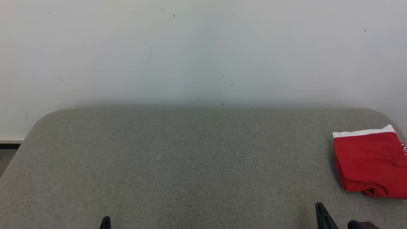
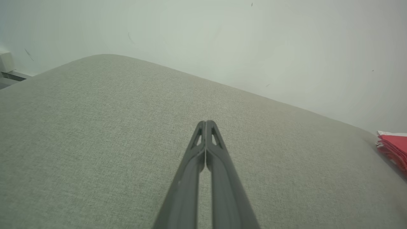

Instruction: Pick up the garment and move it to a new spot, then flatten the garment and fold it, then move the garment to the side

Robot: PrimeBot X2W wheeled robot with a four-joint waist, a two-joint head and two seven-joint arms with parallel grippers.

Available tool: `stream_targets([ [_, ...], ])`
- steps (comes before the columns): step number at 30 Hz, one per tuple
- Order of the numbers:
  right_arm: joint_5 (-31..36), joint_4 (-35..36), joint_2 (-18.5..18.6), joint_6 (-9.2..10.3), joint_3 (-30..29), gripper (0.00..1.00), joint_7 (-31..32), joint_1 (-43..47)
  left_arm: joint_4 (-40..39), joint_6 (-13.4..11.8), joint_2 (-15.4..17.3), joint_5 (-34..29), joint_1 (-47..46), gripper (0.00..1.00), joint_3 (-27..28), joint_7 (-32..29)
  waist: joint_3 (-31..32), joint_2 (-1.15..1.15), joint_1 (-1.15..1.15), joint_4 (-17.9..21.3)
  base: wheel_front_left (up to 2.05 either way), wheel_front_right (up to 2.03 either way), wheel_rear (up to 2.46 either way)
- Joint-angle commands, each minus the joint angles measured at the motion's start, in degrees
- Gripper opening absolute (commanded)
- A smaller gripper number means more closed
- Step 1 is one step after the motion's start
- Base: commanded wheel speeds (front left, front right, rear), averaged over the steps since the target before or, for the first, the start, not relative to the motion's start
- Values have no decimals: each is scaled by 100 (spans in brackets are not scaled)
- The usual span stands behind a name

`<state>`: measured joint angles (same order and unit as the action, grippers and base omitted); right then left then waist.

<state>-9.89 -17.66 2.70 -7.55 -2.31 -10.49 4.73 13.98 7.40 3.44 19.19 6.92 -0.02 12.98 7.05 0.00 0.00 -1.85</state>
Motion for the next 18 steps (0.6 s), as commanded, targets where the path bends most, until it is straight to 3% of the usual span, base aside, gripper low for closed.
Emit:
stream_targets([
  [1,-315,126,10,1,-34,0,48,-140,-73,1,-5,287,-201,0,35,-72,-11,0,0,4,0,0,0],
  [18,-2232,372,13,2,-92,0,295,-215,28,3,-17,1961,-567,0,176,-626,-121,0,0,31,0,0,0],
])
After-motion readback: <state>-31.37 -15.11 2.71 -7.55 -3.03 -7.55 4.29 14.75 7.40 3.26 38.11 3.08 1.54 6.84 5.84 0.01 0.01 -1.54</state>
